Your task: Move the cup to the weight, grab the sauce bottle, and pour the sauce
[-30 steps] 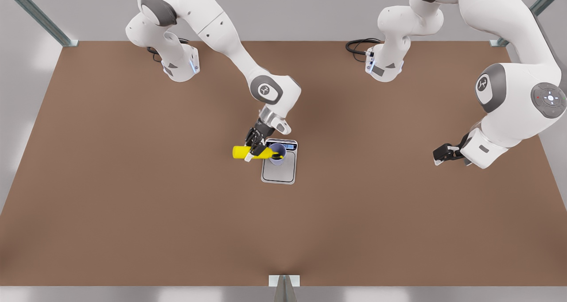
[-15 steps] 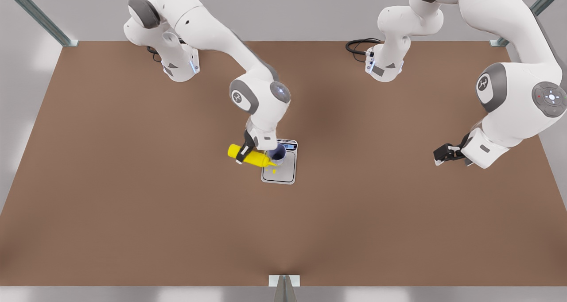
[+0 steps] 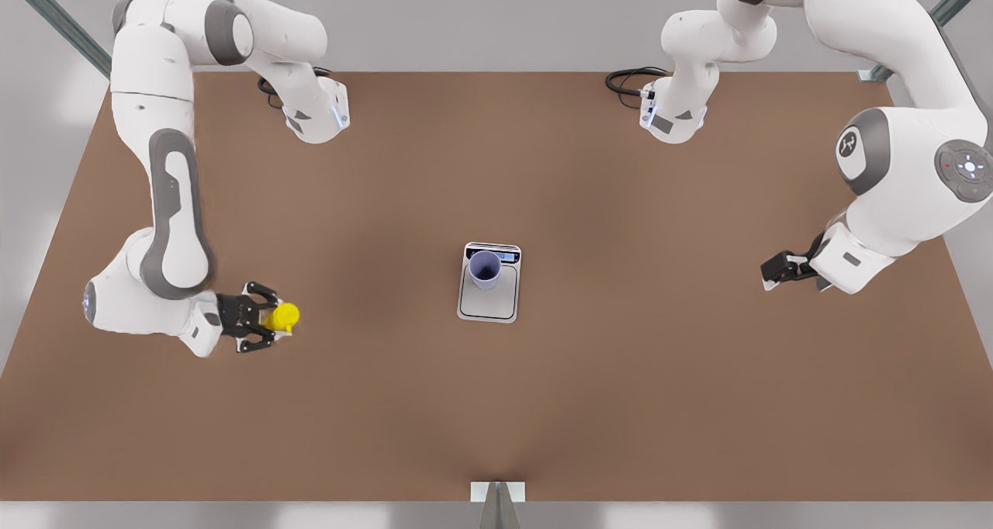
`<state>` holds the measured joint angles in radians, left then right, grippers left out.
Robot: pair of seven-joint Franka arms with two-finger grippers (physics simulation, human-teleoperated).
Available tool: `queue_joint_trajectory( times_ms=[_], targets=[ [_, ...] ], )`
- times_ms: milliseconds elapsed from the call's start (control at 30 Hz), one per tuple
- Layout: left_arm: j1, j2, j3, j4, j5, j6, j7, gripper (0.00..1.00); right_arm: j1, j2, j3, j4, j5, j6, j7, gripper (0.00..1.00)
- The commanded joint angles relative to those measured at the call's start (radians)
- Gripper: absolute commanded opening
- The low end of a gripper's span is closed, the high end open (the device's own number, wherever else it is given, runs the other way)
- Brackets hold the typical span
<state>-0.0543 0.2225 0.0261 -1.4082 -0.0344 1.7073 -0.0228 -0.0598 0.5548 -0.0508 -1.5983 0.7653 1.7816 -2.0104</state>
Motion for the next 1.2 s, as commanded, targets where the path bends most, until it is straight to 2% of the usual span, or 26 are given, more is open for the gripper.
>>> queue_joint_trajectory(
  times_ms=[0,133,267,367,800,933,1167],
  targets=[
    [-0.001,0.0,0.0,0.0,0.001,-0.002,0.0,1.0,-0.012,0.013,0.002,-0.002,0.011,-0.02,-0.025,0.58],
    [-0.001,-0.002,0.0,0.0,0.001,-0.002,0.0,1.0,-0.091,0.125,0.002,0.001,0.137,-0.212,-0.255,0.58],
    [0.001,0.001,0.0,0.0,0.001,0.003,0.001,1.0,-0.095,0.223,0.002,0.003,0.256,-0.214,-0.479,0.59],
    [0.001,0.003,0.0,0.0,0.001,0.005,0.001,1.0,-0.1,0.263,0.002,-0.002,0.33,-0.243,-0.479,0.6],
    [0.002,0.003,0.0,0.0,0.001,0.005,0.001,1.0,-0.087,0.318,0.005,0.004,0.33,-0.154,-0.481,0.61],
    [0.002,0.003,0.0,0.0,0.001,0.005,0.001,1.0,-0.087,0.318,0.005,0.004,0.33,-0.154,-0.479,0.77],
    [0.002,0.001,0.0,0.0,0.001,0.005,0.001,1.0,-0.087,0.318,0.005,0.003,0.33,-0.156,-0.478,0.77]
  ],
)
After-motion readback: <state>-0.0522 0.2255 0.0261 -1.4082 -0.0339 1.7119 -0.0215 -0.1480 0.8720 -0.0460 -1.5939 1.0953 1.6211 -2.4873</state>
